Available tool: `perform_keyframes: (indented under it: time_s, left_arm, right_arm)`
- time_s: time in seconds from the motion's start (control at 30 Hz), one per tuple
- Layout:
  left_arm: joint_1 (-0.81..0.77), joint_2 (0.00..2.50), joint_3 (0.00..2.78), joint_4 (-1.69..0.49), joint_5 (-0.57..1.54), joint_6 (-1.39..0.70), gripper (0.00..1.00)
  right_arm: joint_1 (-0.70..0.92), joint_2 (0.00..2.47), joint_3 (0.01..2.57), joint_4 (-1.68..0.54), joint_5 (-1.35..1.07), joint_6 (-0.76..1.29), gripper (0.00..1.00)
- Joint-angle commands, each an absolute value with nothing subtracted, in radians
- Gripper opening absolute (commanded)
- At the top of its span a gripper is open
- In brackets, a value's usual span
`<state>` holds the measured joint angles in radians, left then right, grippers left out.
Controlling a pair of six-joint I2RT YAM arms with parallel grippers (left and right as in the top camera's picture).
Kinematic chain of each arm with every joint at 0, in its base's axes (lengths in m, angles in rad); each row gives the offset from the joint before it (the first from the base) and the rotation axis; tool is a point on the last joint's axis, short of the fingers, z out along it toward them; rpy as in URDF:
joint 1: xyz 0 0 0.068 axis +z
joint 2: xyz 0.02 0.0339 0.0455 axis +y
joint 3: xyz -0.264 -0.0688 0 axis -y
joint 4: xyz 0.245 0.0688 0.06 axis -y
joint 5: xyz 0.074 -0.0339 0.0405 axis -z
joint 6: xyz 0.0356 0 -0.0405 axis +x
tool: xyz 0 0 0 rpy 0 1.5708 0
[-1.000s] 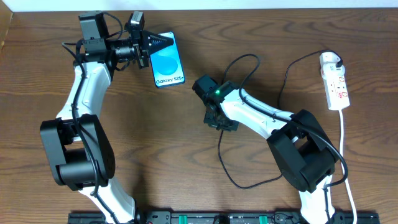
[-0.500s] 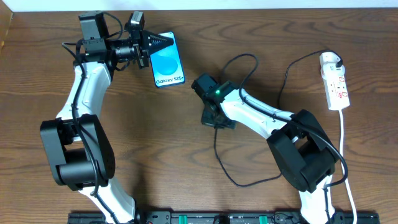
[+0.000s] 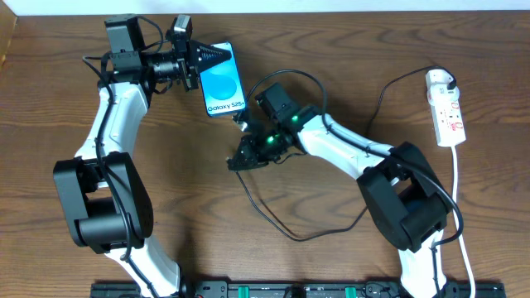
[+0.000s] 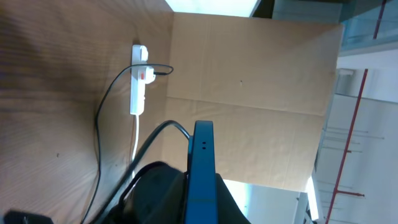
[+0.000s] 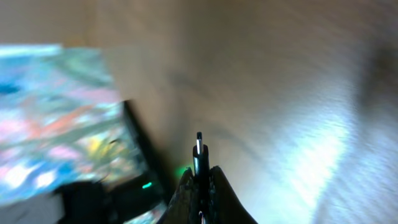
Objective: Plug charger to phone and switch on socket
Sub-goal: 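Lift the cable plug with the right gripper toward the phone's bottom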
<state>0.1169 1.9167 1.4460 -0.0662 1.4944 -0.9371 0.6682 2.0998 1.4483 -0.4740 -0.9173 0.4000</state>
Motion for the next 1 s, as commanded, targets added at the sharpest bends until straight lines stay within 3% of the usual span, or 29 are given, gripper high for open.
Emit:
perform_keyframes:
  time_s: [0.0, 0.3, 0.6, 0.7, 0.97]
  left_arm:
    - [0.123, 1.888, 1.444, -0.022, 1.529, -0.908, 0.07]
    - [0.179, 1.888, 1.444, 0.052, 1.478, -0.922, 0.07]
    - [0.215, 1.888, 1.444, 0.051, 1.469, -0.915, 0.07]
    - [0.208, 1.888, 1.444, 0.051, 1.468, -0.893, 0.07]
    - [0.148, 1.888, 1.444, 0.051, 1.392, -0.882, 0.07]
  right_arm:
    - [0.610, 2.113, 1.456, -0.458, -1.164, 0.331, 0.01]
    - [0.500, 2.113, 1.456, -0.436, -1.299, 0.330, 0.01]
    - [0.415, 2.113, 1.456, -0.452, -1.478, 0.198, 0.01]
    - [0.387, 2.113, 1.456, -0.549, -1.482, 0.078, 0.01]
    - [0.344, 2.113, 1.456, -1.001, -1.548, -0.488, 0.01]
